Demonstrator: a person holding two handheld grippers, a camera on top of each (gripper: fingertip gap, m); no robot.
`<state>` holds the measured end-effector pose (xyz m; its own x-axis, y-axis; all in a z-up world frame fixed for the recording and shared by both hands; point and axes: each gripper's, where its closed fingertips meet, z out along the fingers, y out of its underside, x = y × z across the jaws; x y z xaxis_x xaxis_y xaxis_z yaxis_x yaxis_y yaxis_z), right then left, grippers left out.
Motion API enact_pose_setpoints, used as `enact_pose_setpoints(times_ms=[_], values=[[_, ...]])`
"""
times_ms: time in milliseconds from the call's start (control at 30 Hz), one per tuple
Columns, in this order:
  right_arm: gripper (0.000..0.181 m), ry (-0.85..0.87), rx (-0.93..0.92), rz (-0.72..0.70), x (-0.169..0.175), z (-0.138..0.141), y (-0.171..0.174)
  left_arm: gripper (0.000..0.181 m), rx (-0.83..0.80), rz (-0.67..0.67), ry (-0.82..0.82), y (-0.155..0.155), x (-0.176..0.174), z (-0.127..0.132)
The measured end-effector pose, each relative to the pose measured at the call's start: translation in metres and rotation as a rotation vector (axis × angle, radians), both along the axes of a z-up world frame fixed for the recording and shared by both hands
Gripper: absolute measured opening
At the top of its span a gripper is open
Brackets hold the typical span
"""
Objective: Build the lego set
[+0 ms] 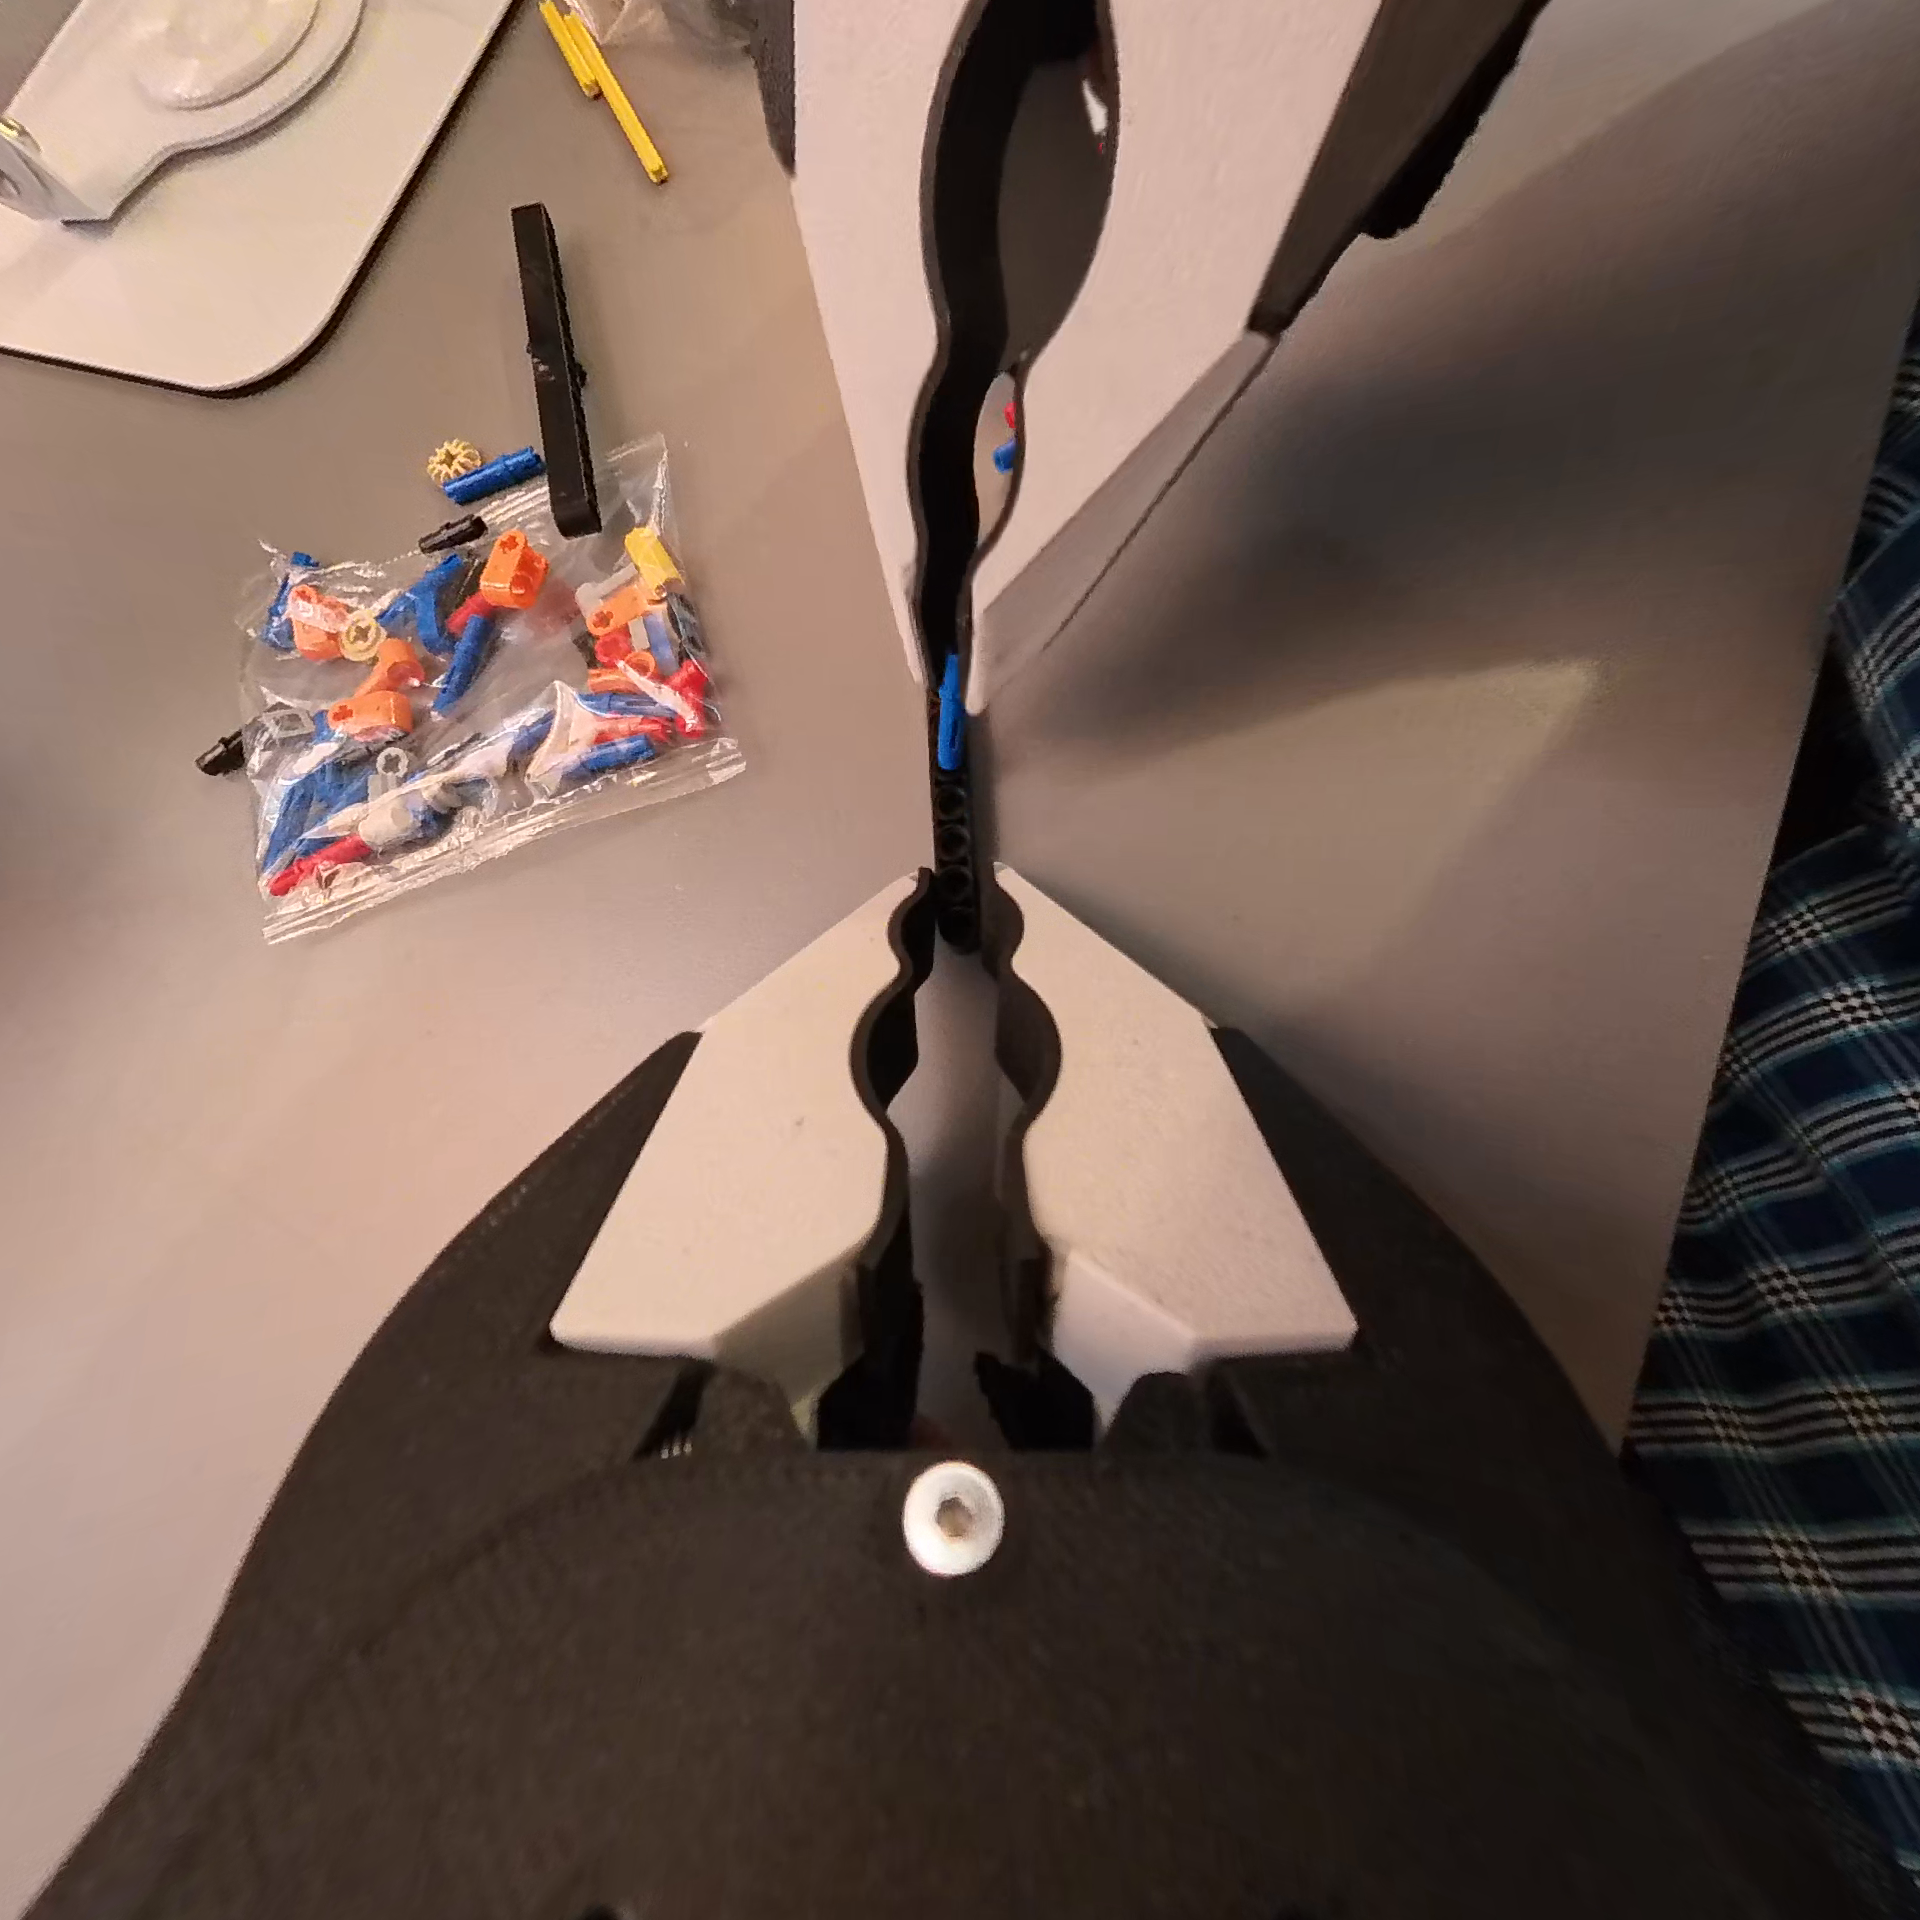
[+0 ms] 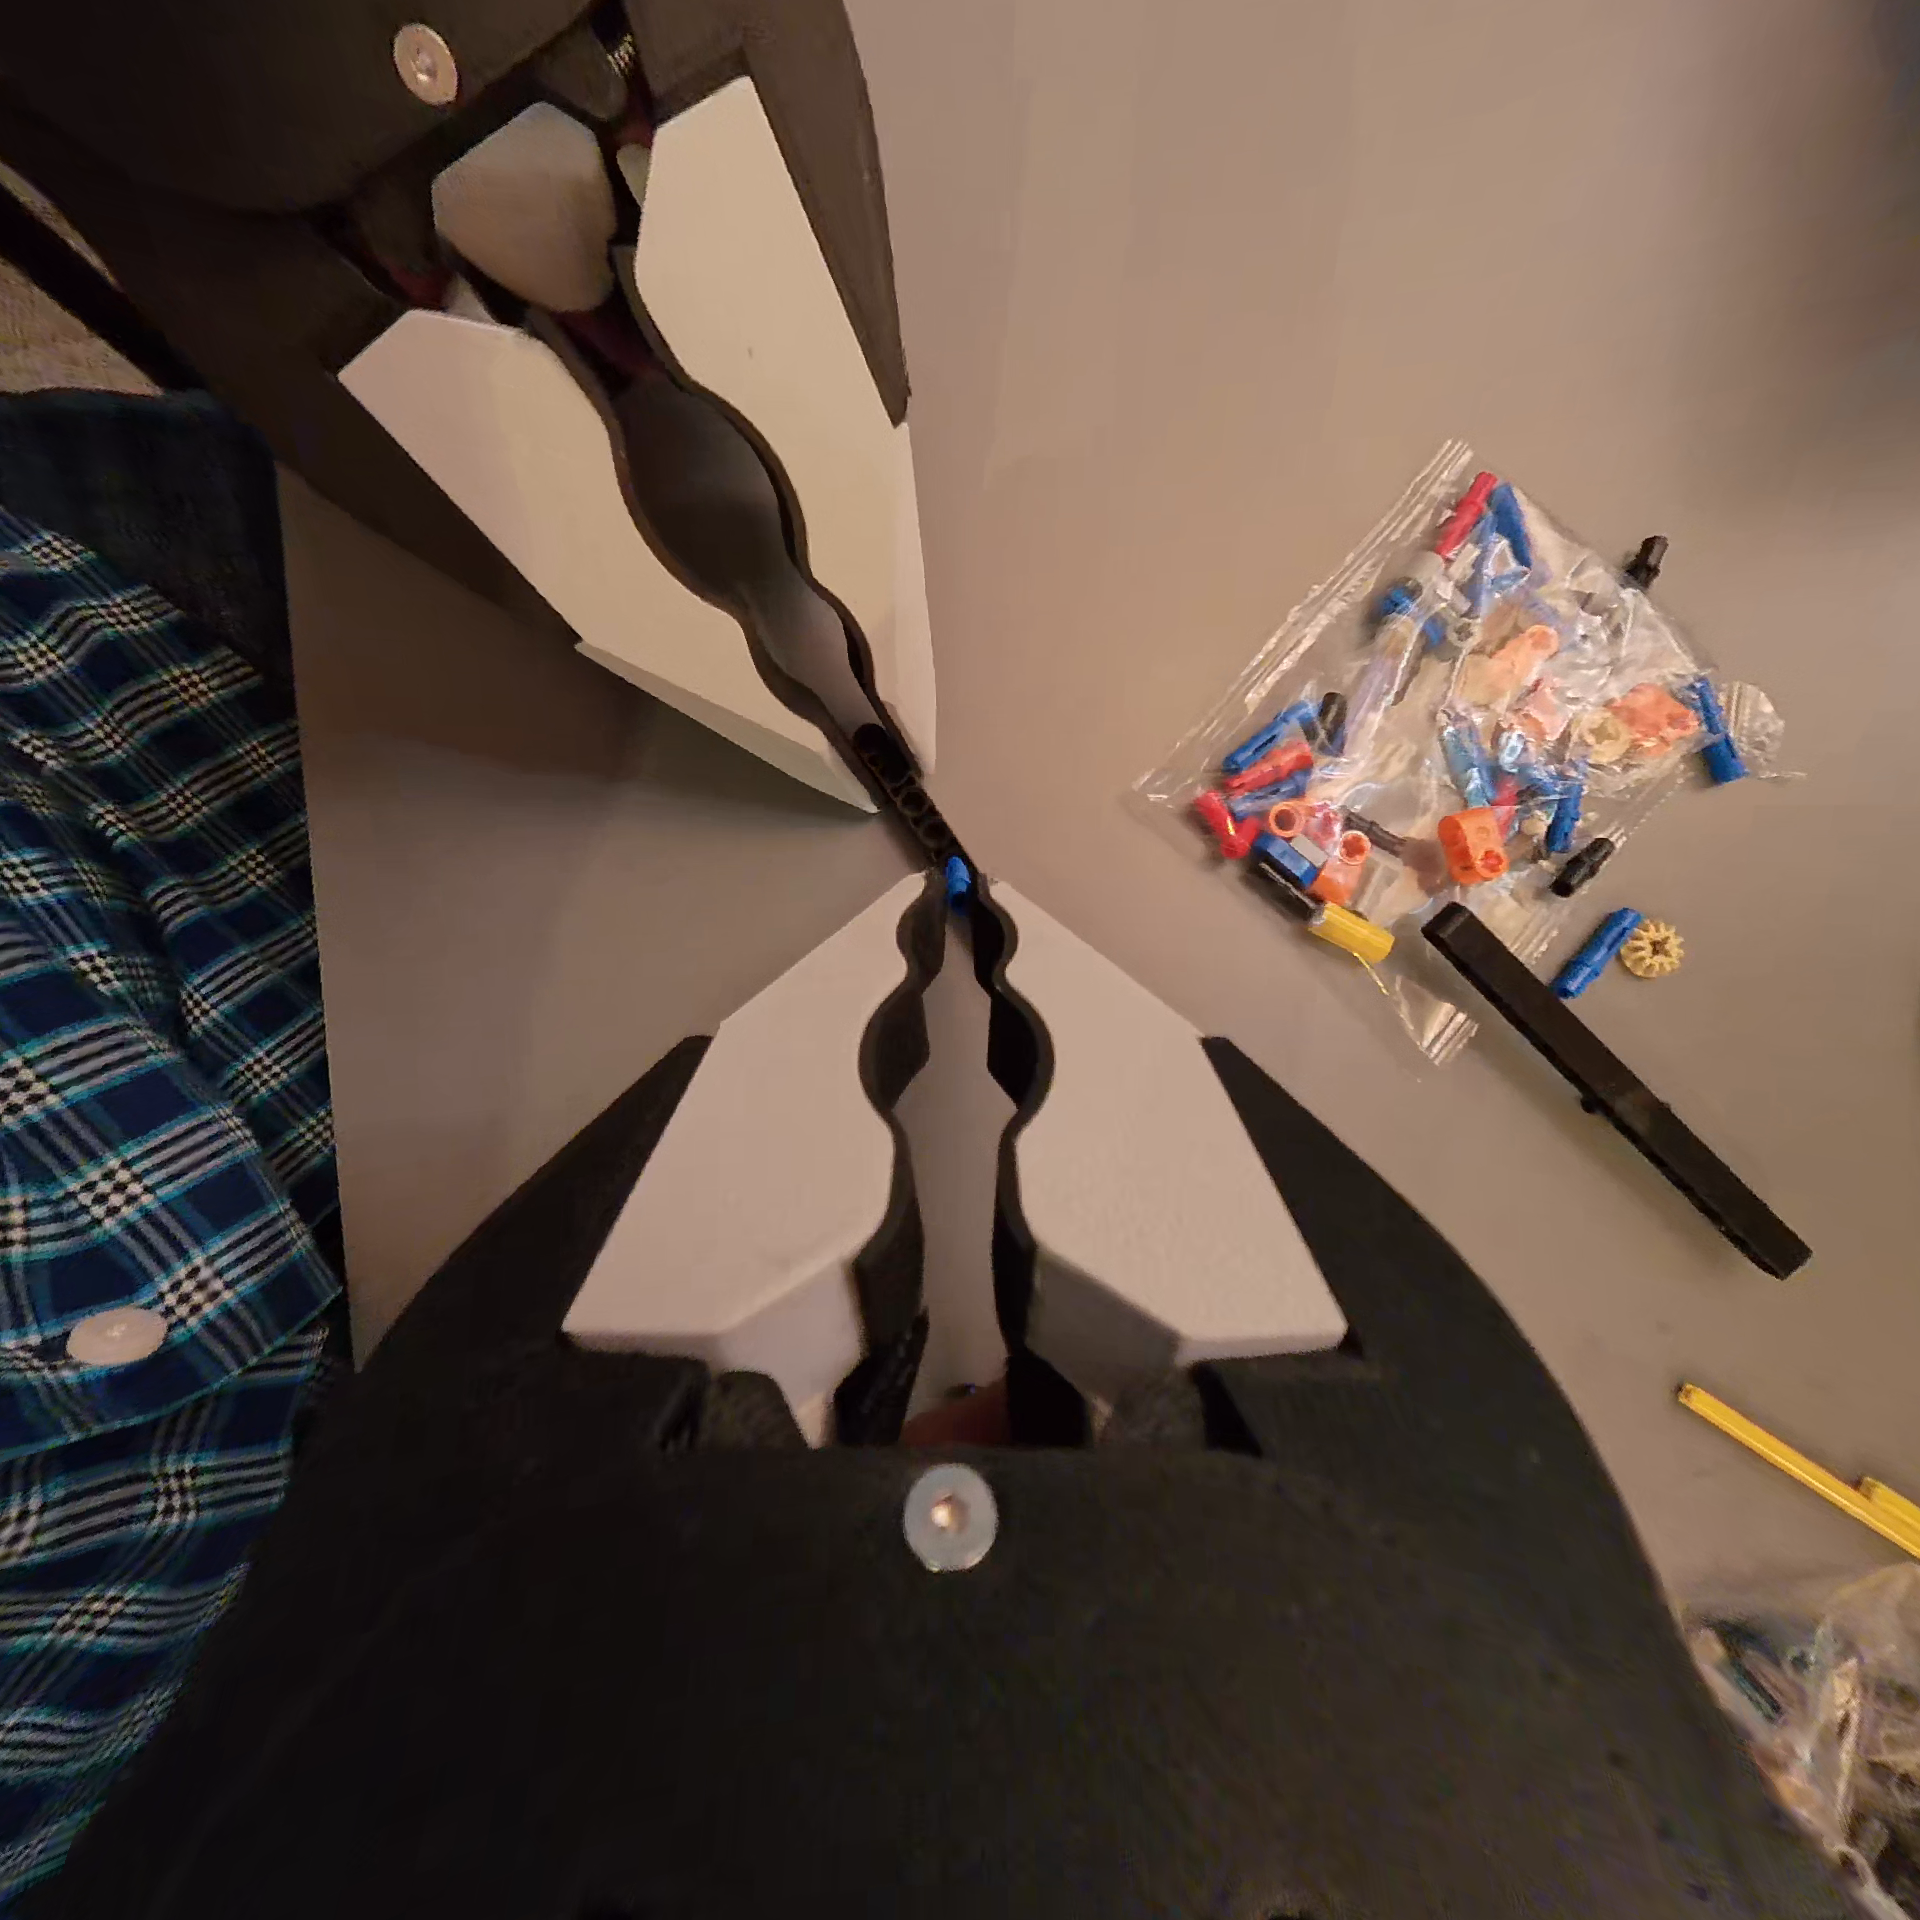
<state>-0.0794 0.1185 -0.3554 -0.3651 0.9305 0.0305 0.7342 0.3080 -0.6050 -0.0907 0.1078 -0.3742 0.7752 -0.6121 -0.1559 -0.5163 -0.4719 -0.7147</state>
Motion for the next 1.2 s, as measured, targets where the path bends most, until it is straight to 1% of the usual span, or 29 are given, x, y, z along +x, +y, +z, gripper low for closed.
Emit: enact_pose_setpoints(times_ms=[200, 467, 633, 733, 867, 967, 1200], values=[[0.001, -0.101, 0.081, 0.059, -0.0005, -0.001, -0.0006, 0.005, 0.009, -0.007, 0.01, 0.0004, -0.0001, 0.0004], [0.001, -0.242, 0.317, 0.2, -0.0034, -0.0011, -0.0027, 0.005, 0.028, -0.014, 0.024, 0.0008, -0.0004, 0.0012], [0.001, -0.279, 0.286, 0.229, -0.0036, -0.0016, -0.003, 0.005, 0.003, -0.014, 0.002, 0.0001, -0.0009, 0.0004], [0.001, -0.283, 0.224, 0.205, -0.0041, -0.0019, -0.0018, 0.006, 0.026, -0.024, 0.032, 0.0, -0.0005, 0.0002], [0.001, -0.278, 0.13, 0.157, -0.0019, -0.0036, 0.0011, 0.006, 0.023, -0.02, 0.027, 0.0005, -0.0008, 0.0002], [0.001, -0.29, 0.1, 0.14, -0.0012, -0.0042, 0.0016, 0.006, 0.026, -0.021, 0.031, 0.0005, -0.0006, 0.0001], [0.001, -0.352, 0.071, 0.156, -0.0025, -0.0049, 0.0024, 0.006, 0.034, -0.018, 0.041, 0.0005, -0.001, 0.0001]])
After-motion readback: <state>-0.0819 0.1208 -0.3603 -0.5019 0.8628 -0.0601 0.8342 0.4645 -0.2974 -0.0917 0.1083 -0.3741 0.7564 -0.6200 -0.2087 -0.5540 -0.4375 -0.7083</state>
